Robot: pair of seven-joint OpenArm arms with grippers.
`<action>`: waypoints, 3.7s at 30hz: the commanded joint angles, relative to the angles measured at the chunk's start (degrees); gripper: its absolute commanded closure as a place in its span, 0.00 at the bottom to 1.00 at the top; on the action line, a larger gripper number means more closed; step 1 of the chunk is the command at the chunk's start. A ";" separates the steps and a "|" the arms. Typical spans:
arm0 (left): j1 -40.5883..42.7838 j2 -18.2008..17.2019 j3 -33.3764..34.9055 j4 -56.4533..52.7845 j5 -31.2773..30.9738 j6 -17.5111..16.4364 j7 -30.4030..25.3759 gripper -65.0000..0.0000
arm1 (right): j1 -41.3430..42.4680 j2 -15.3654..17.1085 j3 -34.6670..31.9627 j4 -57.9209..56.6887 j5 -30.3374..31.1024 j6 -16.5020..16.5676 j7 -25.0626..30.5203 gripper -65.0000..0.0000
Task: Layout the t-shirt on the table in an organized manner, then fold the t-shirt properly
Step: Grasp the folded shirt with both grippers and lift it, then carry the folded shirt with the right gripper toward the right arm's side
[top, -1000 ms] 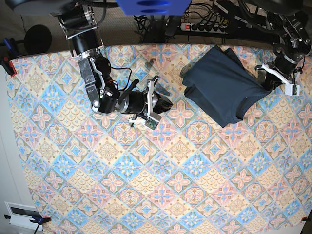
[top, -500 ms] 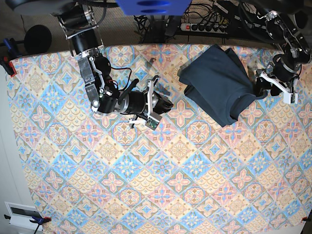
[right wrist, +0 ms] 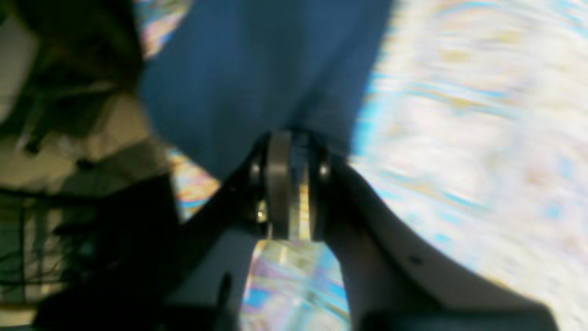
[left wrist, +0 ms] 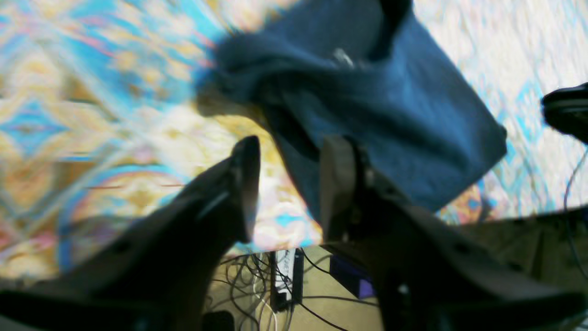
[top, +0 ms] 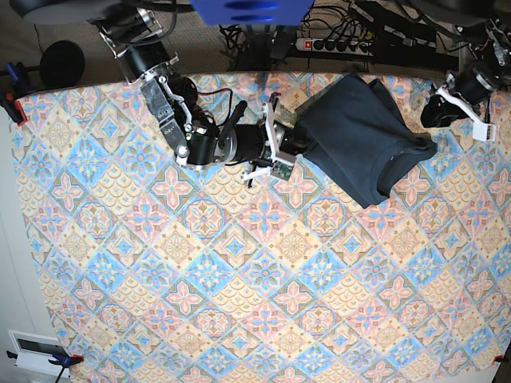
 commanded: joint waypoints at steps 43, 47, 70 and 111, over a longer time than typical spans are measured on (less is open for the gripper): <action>-9.33 2.25 11.87 -8.98 20.46 0.06 -14.85 0.85 | 1.49 -5.71 0.26 -8.86 0.80 0.10 5.98 0.90; -9.68 2.25 15.65 -13.55 21.69 0.06 -14.94 0.85 | 1.49 -5.71 5.71 -10.00 0.80 0.10 5.98 0.90; -16.10 18.16 37.02 -12.58 35.76 0.15 -14.94 0.85 | -5.54 -0.96 33.41 1.95 1.24 0.10 -1.06 0.90; -9.59 10.68 9.15 -0.98 26.09 -0.20 -14.59 0.85 | -4.40 -9.31 14.07 -20.55 -9.92 0.10 13.45 1.00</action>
